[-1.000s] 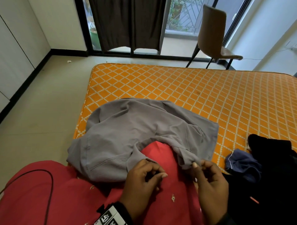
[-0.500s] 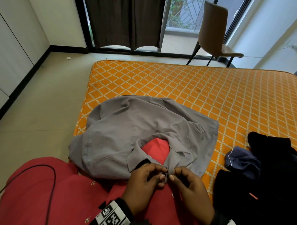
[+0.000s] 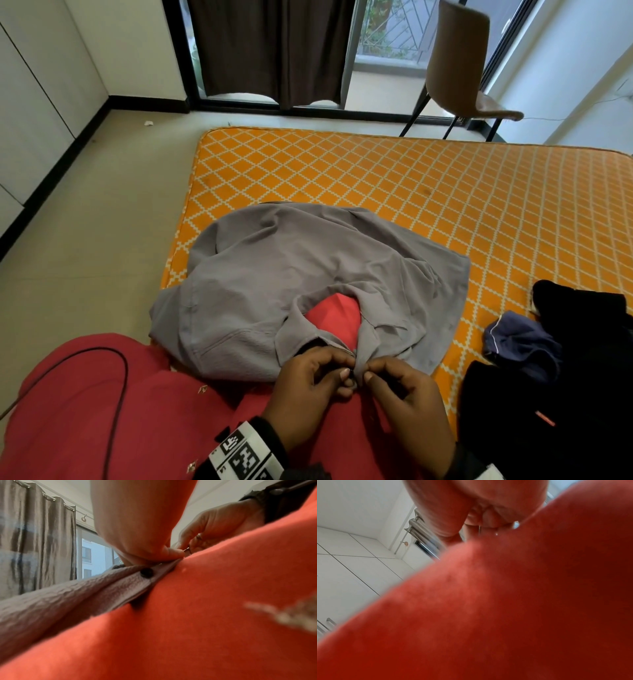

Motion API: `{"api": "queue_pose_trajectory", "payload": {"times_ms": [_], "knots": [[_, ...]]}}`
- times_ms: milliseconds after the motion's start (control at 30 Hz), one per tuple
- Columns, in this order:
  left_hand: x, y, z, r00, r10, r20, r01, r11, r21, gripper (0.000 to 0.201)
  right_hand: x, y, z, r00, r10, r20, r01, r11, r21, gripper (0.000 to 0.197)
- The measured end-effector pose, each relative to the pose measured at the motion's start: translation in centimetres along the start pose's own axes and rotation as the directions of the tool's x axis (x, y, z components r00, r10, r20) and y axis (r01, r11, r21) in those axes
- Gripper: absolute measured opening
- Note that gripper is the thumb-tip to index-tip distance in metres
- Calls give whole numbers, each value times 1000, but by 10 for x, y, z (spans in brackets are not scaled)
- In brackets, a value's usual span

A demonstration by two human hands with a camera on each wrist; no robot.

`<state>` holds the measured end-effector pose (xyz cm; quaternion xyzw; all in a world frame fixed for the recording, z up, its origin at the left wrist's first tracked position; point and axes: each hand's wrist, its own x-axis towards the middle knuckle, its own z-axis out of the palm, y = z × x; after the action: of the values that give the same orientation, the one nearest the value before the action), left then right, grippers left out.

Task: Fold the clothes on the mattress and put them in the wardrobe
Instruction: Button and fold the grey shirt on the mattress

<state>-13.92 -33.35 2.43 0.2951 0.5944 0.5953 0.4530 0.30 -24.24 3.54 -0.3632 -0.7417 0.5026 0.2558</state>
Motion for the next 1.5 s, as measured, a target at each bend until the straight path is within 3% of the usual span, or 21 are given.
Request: {"api": "queue_pose_trajectory", "payload": {"times_ms": [167,267,367,433,533,600,833,967,1133,1400,1500], "knots": [[3,0,-2,1000,-18,16,18,999,-34,14,-1,-9,-1,999,-38,4,38,998,-46,30],[3,-1,-3,1000,-18,15,18,1000,-10,15,0,-15,-3,999,-28,41,30,998,-47,24],[4,-1,-3,999,-42,22,44,997,-56,11,2,-13,-3,999,-24,38,29,989,-145,19],[5,-1,-3,999,-46,2,46,998,-42,9,1,-12,0,999,-23,24,28,975,-219,6],[5,0,-2,997,-73,-24,70,994,-87,7,-1,-11,4,997,-70,17,71,941,-330,18],[7,0,-1,995,-93,-34,89,990,-113,8,1,-10,6,998,-57,-4,53,953,-298,10],[5,1,0,993,-92,-75,78,982,-170,9,-4,-8,4,1000,-5,-29,3,998,-62,17],[4,2,0,992,-123,-30,115,976,-184,26,-6,-11,5,998,-44,-40,41,996,-85,7],[5,0,-3,993,-119,-14,114,973,-199,9,-5,-8,4,997,-70,27,72,992,-100,11],[2,-1,5,996,25,-83,-26,1000,-15,14,-4,-8,8,1000,-4,19,7,991,-131,13],[2,-2,8,990,84,-116,-85,996,-7,27,-1,-10,9,989,132,70,-138,986,93,16]]}}
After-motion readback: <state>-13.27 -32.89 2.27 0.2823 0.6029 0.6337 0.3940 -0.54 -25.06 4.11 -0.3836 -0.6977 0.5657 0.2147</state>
